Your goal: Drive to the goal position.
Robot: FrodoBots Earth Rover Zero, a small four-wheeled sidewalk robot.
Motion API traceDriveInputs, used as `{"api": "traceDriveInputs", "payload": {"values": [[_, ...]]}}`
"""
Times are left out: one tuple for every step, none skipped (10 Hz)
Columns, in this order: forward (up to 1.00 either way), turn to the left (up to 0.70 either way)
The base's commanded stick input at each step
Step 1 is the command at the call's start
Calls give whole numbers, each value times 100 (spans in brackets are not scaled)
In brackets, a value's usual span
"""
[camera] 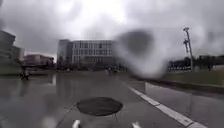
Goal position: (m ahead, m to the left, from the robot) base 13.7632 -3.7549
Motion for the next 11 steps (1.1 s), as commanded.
{"api": "traceDriveInputs", "payload": {"values": [[70,0],[70,0],[70,-1],[70,-20],[70,-34],[70,-14],[70,0],[70,0],[70,0],[70,0],[70,0]]}}
